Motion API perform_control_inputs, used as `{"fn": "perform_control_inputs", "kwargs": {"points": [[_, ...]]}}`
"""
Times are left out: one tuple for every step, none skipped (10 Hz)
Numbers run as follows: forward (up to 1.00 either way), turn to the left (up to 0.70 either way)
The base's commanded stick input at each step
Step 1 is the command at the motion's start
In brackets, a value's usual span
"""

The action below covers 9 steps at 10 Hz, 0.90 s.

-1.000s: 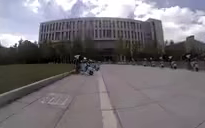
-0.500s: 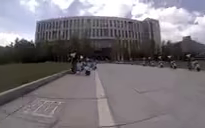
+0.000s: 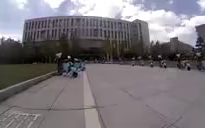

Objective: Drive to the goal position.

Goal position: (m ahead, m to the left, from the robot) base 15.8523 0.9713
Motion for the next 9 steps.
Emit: {"fn": "perform_control_inputs", "kwargs": {"points": [[0.7, -0.02], [0.7, -0.06], [0.7, -0.1], [0.7, -0.33], [0.7, -0.33], [0.7, -0.33], [0.7, -0.33], [0.7, -0.33], [0.7, -0.33]]}}
